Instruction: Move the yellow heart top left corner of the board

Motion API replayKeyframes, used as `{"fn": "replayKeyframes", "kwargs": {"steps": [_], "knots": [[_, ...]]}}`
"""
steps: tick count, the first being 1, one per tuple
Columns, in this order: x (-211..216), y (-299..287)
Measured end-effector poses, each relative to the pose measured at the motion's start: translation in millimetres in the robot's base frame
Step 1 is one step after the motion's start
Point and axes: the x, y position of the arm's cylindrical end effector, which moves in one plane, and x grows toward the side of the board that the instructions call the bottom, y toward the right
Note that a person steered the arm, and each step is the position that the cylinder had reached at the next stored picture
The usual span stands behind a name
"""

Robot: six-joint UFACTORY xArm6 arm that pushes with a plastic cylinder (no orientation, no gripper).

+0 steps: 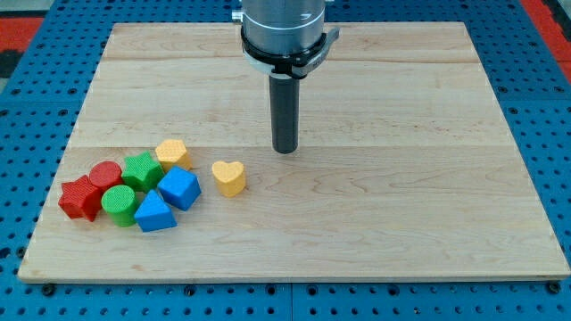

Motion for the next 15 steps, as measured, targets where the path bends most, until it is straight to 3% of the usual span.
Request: {"fn": "replayKeyframes", "kwargs": {"steps": [3, 4, 5, 6, 9, 11, 13, 14, 15], "knots": [[6.4, 14.6], [46.2, 23.7], [90.3, -30.8], [82.4, -58.5], [-40.4, -89.2], [-23.4, -127.9], [-130.9, -149.2], [-152.4, -150.1], [-128.1, -152.3]]}}
